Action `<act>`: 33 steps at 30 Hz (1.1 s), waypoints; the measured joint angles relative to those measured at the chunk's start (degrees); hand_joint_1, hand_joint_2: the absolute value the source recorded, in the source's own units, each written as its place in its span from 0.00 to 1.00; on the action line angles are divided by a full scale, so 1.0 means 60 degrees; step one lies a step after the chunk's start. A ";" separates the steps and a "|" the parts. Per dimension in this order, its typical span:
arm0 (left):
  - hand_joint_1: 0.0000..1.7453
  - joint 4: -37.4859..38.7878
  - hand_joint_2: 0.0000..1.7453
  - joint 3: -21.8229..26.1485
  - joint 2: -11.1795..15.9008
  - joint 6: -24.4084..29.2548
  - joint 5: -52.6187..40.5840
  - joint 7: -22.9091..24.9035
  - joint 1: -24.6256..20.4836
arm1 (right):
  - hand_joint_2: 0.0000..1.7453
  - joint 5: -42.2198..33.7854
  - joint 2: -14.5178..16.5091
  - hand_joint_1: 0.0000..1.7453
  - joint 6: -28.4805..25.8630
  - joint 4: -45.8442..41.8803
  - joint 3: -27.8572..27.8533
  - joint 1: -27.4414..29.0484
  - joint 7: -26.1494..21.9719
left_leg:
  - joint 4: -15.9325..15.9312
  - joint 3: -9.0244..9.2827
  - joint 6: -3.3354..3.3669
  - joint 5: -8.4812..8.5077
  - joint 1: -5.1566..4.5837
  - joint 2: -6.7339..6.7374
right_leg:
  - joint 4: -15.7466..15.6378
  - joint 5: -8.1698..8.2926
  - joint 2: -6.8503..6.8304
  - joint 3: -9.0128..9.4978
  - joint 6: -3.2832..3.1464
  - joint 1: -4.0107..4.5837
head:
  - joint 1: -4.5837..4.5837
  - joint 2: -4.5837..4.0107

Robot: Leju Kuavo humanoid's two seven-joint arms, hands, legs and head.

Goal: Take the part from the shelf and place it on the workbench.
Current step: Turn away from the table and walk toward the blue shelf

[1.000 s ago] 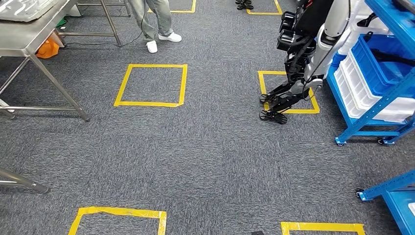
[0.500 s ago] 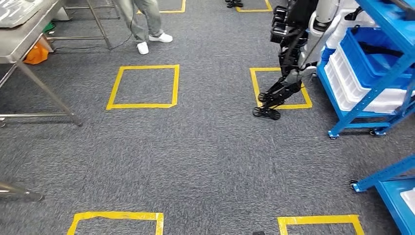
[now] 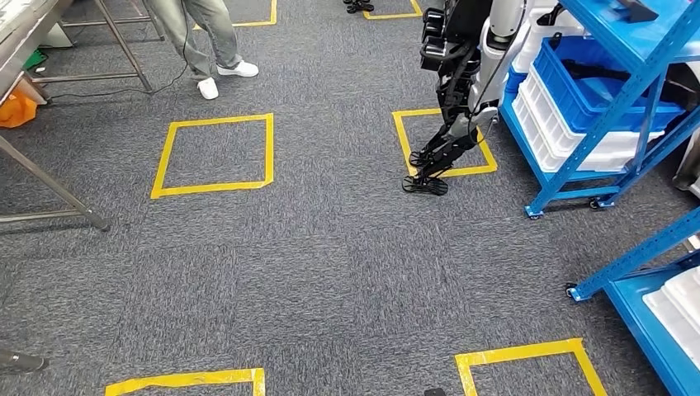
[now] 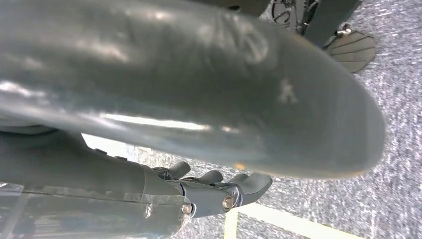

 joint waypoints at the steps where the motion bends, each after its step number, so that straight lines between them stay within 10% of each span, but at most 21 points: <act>1: 0.00 0.0000 0.00 -0.0004 -0.0002 -0.0003 -0.0005 0.0015 -0.0020 | 0.00 -0.0002 -0.0001 0.00 -0.0005 0.0000 0.0000 0.0007 0.0016 | -0.0056 0.0013 0.0058 0.0033 0.0016 0.0047 | 0.0112 -0.0093 -0.0052 -0.0040 0.0048 -0.0005 | 0.0018 0.0000; 5: 0.00 0.0002 0.00 -0.0024 -0.0005 -0.0023 -0.0022 0.0047 -0.0068 | 0.00 0.0002 -0.0003 0.00 -0.0020 0.0000 0.0000 -0.0006 0.0034 | -0.0159 0.0032 0.0190 0.0092 0.0033 0.0307 | 0.2103 -0.1176 -0.0351 -0.0937 0.0181 -0.0031 | 0.0179 0.0000; 7: 0.00 0.0004 0.00 -0.0026 -0.0005 -0.0026 -0.0024 0.0064 -0.0068 | 0.00 0.0006 -0.0003 0.00 -0.0023 0.0000 0.0000 0.0026 0.0028 | -0.0142 0.0037 0.0189 0.0075 0.0030 0.0420 | 0.2631 -0.1214 -0.0392 -0.1186 0.0237 -0.0076 | 0.0199 0.0000; 12: 0.00 0.0006 0.00 -0.0024 -0.0005 -0.0027 -0.0024 0.0066 -0.0087 | 0.00 0.0012 -0.0001 0.00 -0.0021 0.0000 0.0000 0.0038 0.0026 | 0.0016 0.0053 0.0023 -0.0060 0.0015 0.0574 | 0.0208 -0.0055 -0.0739 -0.0056 0.0230 -0.0088 | 0.0239 0.0000; 17: 0.00 0.0011 0.00 -0.0026 -0.0003 -0.0023 0.0002 0.0087 -0.0107 | 0.00 0.0022 -0.0011 0.00 -0.0018 0.0000 0.0000 0.0049 0.0092 | 0.0395 -0.0054 -0.0237 -0.0360 0.0041 0.0523 | 0.0038 0.0013 -0.0588 -0.0061 -0.0091 -0.0064 | 0.0139 0.0000; 22: 0.00 0.0012 0.00 -0.0026 -0.0002 -0.0026 0.0012 0.0090 -0.0053 | 0.00 0.0027 -0.0005 0.00 0.0010 0.0000 0.0000 0.0047 0.0057 | 0.2774 -0.1093 -0.0316 -0.1372 0.0060 0.0313 | 0.0030 0.0035 -0.0408 -0.0068 -0.0210 -0.0031 | 0.0013 0.0000; 27: 0.00 0.0015 0.00 -0.0026 0.0004 -0.0033 -0.0019 0.0090 -0.0036 | 0.00 0.0030 0.0003 0.00 0.0049 0.0000 0.0000 0.0035 0.0101 | 0.0315 -0.0069 -0.0119 -0.0094 0.0032 -0.0069 | 0.0069 0.0035 -0.0110 -0.0071 -0.0142 -0.0018 | -0.0003 0.0000; 33: 0.00 0.0015 0.00 -0.0026 0.0005 -0.0055 -0.0039 0.0087 -0.0057 | 0.00 0.0026 0.0009 0.00 0.0050 0.0000 0.0000 0.0042 0.0096 | -0.0122 0.0027 0.0161 0.0080 0.0063 0.0109 | 0.0652 -0.0377 -0.0208 -0.0363 0.0153 -0.0053 | 0.0076 0.0000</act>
